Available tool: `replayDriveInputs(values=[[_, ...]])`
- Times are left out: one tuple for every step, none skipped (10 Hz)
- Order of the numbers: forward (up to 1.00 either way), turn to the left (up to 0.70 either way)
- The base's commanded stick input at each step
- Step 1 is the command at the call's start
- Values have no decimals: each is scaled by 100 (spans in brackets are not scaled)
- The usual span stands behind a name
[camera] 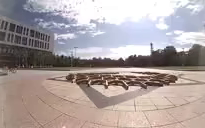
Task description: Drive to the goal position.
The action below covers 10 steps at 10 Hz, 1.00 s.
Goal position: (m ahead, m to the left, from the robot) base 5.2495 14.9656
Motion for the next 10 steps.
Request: replayDriveInputs(values=[[6, -1], [6, -1], [6, -1], [6, -1], [6, -1], [5, -1], [5, -1], [6, -1], [5, -1], [6, -1]])
